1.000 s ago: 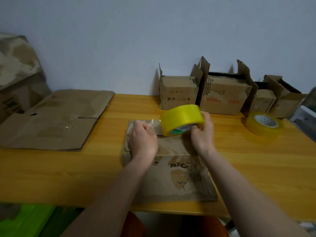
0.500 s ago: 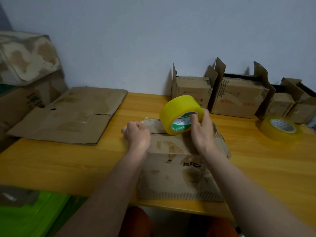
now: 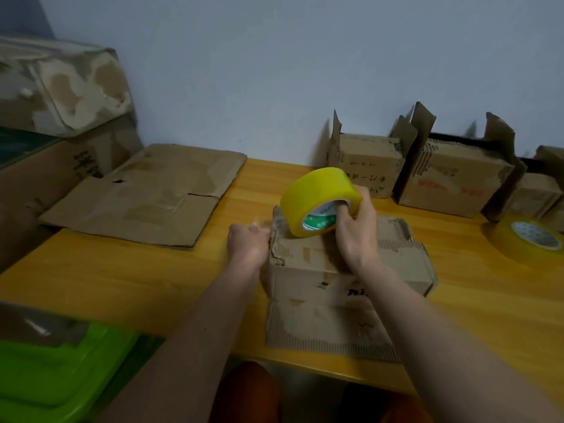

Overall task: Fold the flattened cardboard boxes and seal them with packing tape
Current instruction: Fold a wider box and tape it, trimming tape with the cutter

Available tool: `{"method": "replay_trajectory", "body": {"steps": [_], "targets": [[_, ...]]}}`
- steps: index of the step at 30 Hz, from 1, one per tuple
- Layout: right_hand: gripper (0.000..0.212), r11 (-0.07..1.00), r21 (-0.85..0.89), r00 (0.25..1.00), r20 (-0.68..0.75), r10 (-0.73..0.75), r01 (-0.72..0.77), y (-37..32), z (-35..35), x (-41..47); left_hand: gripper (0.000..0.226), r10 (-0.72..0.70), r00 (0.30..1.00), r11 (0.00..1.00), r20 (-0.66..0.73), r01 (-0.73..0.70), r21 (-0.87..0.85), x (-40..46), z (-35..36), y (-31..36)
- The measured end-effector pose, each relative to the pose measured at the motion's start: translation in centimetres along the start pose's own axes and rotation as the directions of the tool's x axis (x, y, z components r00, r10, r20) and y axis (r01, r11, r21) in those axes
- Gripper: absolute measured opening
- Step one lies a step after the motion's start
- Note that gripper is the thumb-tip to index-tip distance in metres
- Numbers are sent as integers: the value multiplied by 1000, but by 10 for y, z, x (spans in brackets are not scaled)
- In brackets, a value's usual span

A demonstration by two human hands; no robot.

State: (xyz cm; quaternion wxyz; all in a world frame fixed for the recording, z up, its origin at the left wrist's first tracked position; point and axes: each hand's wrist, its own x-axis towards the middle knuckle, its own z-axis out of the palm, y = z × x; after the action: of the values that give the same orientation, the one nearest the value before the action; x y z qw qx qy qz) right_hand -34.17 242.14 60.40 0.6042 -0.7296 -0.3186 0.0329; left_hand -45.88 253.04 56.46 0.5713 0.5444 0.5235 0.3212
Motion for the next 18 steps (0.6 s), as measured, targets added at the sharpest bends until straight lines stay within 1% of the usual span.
{"method": "replay_trajectory", "body": {"steps": [4,6,8,9,12,14,16,18], "targets": [[16,999,-48,999,-41,15,-17,3,4,2,36,-22,1000,1000,5,22,16,5,1,-2],[16,998,-59,999,-47,15,-18,3,4,2,32,-17,1000,1000,3,17,12,6,2,-2],[18,997,-79,1000,-29,6,-9,1,6,1,25,1,1000,999,-4,-1,-35,2,0,1],[19,996,-89,1000,-21,2,-4,1,7,1,25,4,1000,998,-3,-4,-61,-1,-1,2],[21,996,-90,1000,-18,0,-2,0,9,0,33,-2,1000,988,-3,2,-157,-9,-2,5],[23,995,-95,1000,-15,11,-13,0,10,1,35,-6,1000,982,-6,5,-188,-10,-2,5],[24,994,-107,1000,-14,16,-17,0,10,1,31,-26,1000,981,-2,25,-192,-8,-1,1],[26,992,-124,1000,-5,13,-14,-1,10,1,19,-75,997,978,11,76,-194,-4,0,-7]]}}
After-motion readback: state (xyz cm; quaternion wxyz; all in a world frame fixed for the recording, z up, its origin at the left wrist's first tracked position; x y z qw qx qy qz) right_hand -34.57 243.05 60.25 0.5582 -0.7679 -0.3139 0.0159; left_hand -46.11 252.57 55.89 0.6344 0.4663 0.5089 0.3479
